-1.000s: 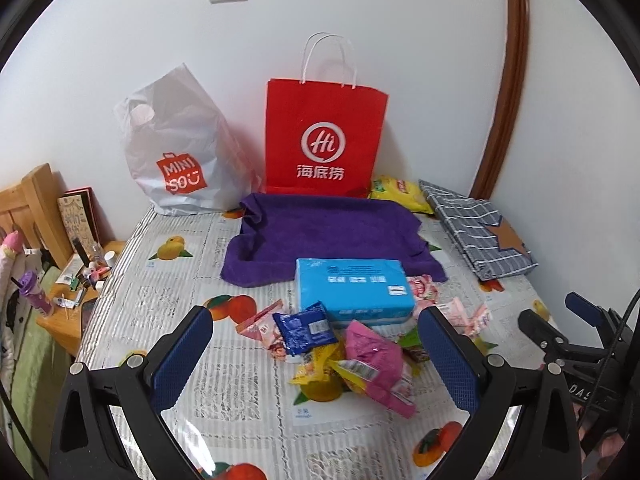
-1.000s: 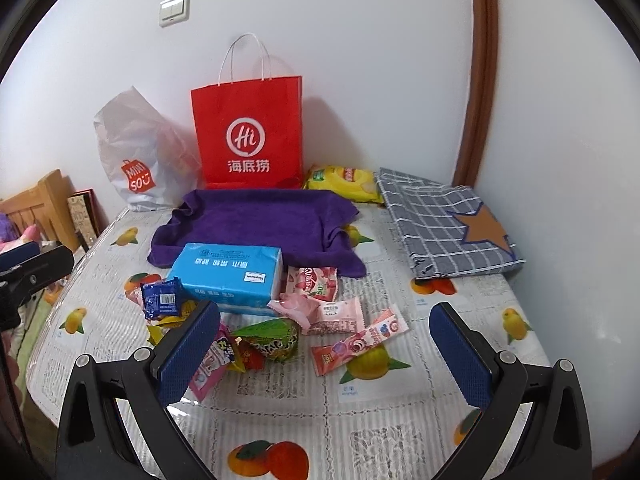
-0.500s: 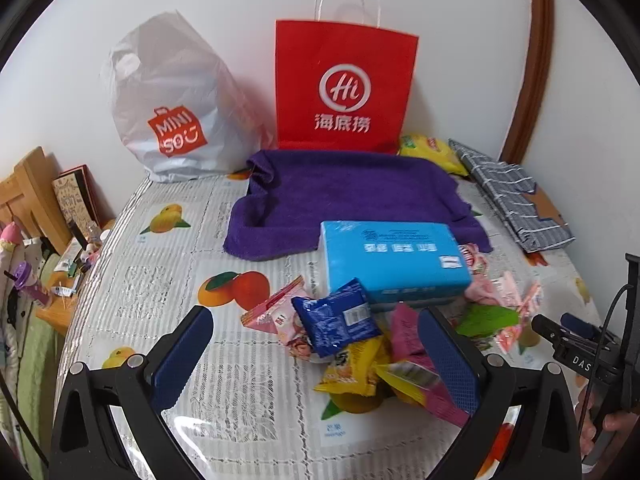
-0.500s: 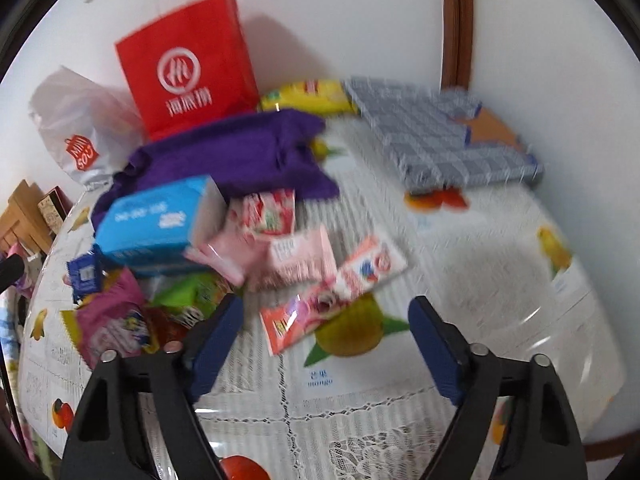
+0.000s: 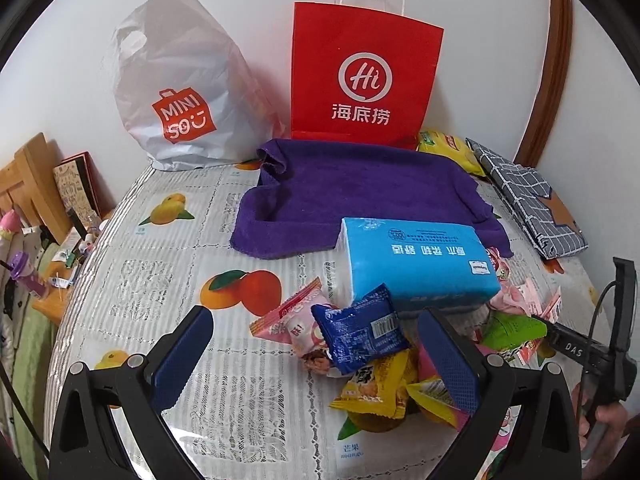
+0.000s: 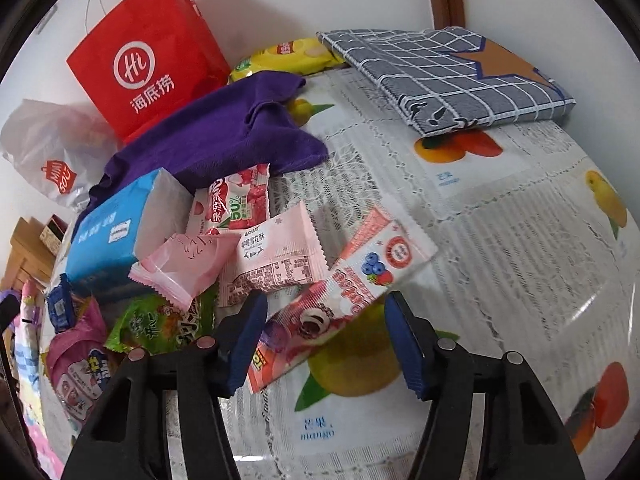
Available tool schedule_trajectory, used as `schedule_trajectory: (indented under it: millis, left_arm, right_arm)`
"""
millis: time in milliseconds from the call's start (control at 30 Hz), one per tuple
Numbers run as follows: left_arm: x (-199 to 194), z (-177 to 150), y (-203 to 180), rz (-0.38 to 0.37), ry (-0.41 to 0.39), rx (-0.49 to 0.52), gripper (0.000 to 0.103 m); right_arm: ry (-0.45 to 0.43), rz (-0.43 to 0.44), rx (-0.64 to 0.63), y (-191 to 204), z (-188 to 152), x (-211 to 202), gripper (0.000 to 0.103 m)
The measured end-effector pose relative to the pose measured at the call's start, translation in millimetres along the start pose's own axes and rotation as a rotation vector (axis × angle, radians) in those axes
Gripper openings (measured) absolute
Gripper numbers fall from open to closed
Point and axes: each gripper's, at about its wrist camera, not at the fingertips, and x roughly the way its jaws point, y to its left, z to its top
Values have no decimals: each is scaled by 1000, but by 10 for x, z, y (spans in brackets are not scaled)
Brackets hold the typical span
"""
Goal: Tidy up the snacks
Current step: 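Lower the right tool and grasp the pink-and-white ice-pop wrapper while the left tool grasps the blue biscuit packet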
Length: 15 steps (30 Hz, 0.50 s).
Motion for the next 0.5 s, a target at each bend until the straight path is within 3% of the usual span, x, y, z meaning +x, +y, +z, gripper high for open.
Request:
schedule_trajectory:
  millis: [100, 267, 500]
  left_arm:
    - [16, -7, 61, -7, 6, -19, 103]
    - [37, -34, 194, 9, 22, -47, 102]
    - [87, -58, 315, -21, 57, -94, 102]
  right_arm:
    - [-15, -14, -26, 61, -12, 28, 52]
    - [-13, -46, -72, 64, -38, 11, 30]
    - [-32, -44, -92, -37, -68, -177, 23]
